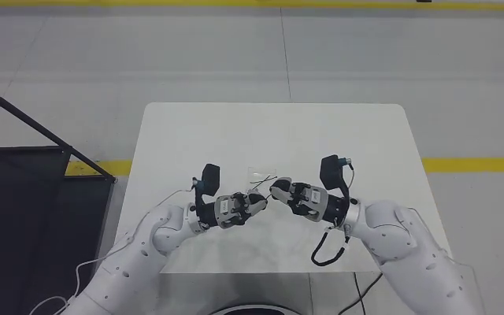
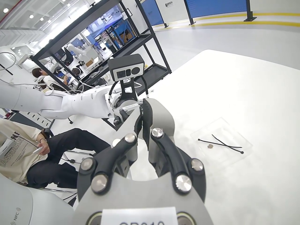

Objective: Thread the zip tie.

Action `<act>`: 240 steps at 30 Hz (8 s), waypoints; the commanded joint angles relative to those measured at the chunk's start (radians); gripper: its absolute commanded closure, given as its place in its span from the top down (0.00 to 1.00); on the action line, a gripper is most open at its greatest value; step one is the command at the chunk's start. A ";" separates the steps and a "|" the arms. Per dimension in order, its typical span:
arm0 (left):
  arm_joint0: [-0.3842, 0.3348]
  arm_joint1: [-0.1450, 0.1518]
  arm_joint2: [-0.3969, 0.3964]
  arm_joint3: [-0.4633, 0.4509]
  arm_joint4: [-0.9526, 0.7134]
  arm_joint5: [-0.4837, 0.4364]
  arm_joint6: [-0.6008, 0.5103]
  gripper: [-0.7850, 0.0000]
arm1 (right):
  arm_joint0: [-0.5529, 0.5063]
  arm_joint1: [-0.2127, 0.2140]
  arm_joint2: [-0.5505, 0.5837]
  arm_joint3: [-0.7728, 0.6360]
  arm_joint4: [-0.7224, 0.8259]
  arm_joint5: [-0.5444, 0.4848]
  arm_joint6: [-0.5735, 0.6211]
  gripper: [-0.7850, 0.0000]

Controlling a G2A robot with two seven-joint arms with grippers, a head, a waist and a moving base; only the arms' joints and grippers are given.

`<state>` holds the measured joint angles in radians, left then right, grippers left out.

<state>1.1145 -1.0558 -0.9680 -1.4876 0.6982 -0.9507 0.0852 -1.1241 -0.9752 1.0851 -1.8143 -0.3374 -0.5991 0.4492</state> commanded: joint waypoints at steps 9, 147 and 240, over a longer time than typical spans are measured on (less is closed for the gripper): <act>0.008 -0.003 -0.027 -0.012 -0.003 -0.008 -0.011 0.98 | -0.008 -0.004 0.008 -0.014 -0.014 0.012 0.008 0.00; 0.032 -0.060 -0.119 0.012 -0.104 -0.062 -0.007 0.68 | -0.027 -0.076 -0.028 0.116 -0.120 -0.167 -0.005 0.00; -0.162 -0.022 0.078 0.130 -0.647 -0.062 -0.546 0.20 | -0.047 -0.035 0.006 0.083 -0.200 -0.223 0.056 0.00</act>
<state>0.9529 -1.0774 -0.8900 -1.3581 0.0510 -1.0123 -0.4603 -1.1714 -1.0106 1.0909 -1.7313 -0.5380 -0.8224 0.5050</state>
